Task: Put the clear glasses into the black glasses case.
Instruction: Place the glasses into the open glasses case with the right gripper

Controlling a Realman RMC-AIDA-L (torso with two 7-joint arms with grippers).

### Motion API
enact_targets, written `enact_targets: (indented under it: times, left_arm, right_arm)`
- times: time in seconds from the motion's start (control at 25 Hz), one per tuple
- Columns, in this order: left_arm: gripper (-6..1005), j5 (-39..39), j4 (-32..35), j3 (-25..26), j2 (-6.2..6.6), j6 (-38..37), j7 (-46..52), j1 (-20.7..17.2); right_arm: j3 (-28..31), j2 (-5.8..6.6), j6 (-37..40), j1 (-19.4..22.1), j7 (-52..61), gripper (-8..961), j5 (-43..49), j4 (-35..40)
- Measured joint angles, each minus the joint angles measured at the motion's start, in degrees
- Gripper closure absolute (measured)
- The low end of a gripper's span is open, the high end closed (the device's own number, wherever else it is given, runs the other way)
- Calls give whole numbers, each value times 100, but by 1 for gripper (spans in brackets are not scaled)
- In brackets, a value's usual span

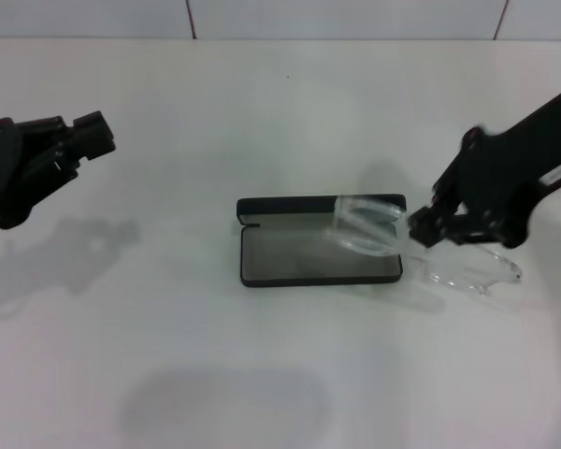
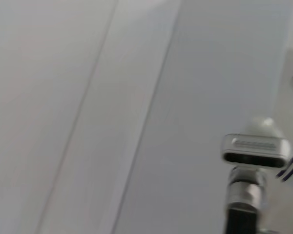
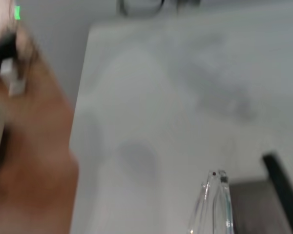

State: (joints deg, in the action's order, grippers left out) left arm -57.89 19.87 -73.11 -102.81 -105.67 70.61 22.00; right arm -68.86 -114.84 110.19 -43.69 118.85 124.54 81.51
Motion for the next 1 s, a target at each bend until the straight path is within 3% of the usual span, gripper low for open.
enact_targets:
  times: [0.08,0.28,0.36,0.76,1.0]
  left_arm:
    - [890,-78,39,52,11,95,12,-5]
    - [889,-219,285,396,20,287,154,-156]
    - [889,-373,381,608,10,353,251,-205]
    - [890,-1376,828,1683,-124,433,590,-466]
    - [889,-1371,860,1728,-188,435,594,-462]
  right_arm:
    - [-462,-86,-3,-283,339,900,466,55]
    - [-2215,-118,-490,-1097,1298,899,1267,54]
    - [-2596,-130,-732,-1184,1416,899,1459,48]
    - [-3681,-134,-1984,-1062,1651,897,1606,109]
    - [-4514,-135,-2786,-802,1990,897,1808,139]
